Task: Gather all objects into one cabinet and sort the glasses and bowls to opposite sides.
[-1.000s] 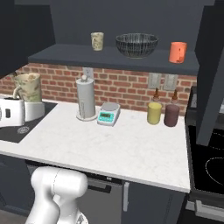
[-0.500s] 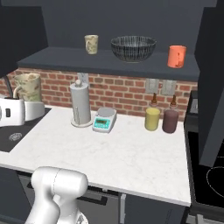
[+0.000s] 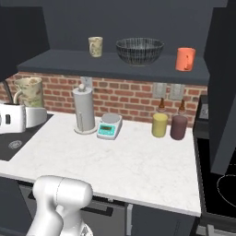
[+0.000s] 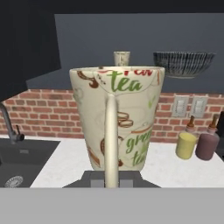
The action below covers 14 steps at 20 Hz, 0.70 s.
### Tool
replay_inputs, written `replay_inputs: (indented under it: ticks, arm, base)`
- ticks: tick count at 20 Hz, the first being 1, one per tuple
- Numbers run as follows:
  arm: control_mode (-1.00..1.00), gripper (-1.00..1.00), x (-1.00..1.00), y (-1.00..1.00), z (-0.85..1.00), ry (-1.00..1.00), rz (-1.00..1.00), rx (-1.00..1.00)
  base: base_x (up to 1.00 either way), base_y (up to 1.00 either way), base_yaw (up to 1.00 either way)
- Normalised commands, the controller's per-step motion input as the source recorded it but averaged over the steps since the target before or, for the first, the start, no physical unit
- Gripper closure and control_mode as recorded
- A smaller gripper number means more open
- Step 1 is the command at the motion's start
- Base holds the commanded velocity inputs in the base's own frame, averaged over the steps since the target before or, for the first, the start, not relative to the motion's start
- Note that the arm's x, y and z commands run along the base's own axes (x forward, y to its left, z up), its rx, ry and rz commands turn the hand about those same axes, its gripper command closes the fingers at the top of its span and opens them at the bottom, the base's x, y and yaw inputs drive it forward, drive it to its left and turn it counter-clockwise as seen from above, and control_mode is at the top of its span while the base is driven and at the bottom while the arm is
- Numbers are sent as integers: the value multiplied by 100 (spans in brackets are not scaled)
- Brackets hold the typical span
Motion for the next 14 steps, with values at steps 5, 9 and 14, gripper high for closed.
replay_inputs:
  ticks: [5, 9, 14]
  arm:
    - [100, 100, 0, 0, 0, 0, 0, 0]
    - [100, 100, 0, 0, 0, 0, 0, 0]
    - [100, 100, 0, 0, 0, 0, 0, 0]
  base:
    - [7, 28, -8]
    - [8, 31, -9]
    - [6, 19, -4]
